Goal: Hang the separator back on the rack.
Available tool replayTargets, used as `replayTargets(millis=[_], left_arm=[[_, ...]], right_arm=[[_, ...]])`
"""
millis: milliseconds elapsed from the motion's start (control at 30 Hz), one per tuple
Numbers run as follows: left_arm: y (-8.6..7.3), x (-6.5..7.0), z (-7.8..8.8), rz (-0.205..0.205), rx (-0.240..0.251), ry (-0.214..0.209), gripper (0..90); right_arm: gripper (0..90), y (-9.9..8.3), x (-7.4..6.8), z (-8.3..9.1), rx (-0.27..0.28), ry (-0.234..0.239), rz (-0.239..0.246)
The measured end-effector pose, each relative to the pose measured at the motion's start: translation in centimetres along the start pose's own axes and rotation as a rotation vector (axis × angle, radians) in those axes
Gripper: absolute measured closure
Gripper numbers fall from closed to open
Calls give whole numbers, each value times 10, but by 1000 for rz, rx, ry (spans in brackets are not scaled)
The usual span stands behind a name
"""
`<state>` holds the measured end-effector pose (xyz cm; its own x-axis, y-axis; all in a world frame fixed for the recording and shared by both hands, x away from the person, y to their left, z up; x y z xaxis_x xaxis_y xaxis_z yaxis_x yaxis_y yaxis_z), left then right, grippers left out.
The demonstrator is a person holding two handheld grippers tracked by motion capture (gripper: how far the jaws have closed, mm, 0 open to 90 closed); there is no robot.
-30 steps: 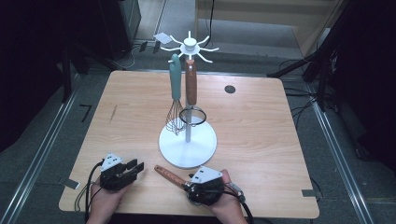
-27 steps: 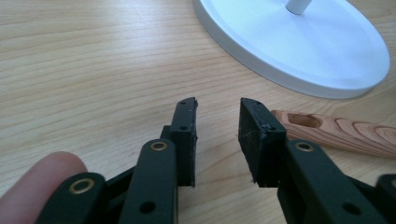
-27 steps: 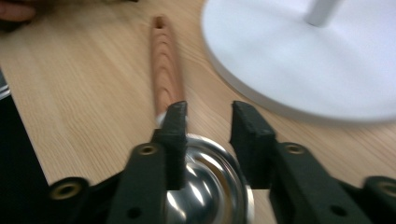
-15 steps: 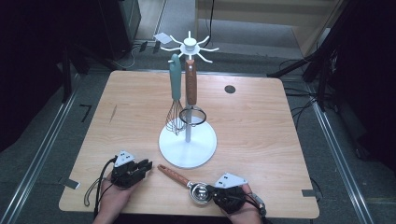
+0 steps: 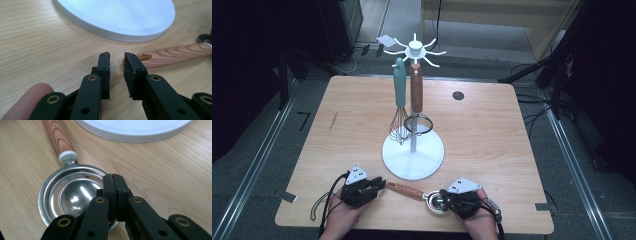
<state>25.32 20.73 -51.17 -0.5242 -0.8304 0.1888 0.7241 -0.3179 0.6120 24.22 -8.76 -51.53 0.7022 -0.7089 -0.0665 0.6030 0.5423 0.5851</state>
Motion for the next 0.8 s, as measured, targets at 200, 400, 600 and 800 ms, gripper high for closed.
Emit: replayTargets(millis=[200,400,600,800], left_arm=[[-1,7,-1,-15,-6,-16,758],[-3,11,0,-28,-11,-22,758],[-5,13,0,-37,-9,-38,750],[-5,21,-2,-63,-16,-51,749]], right_arm=[[846,1,5,2,-7,-5,16],[806,15,3,7,0,46,61],[701,34,-13,8,-22,76,183],[660,48,-25,5,-142,127,247]])
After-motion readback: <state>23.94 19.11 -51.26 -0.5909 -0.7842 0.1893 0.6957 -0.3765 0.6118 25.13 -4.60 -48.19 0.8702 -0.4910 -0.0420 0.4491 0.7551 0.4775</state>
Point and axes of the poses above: each handheld gripper's, and its own axes: z roughly backward along the jaws, y roughly out of its top, x roughly to its right, the point moved 3 cm from there along -z, roughly forward along the jaws, and after that the axes turned 9 degrees about -x, right-handed, at the moved point
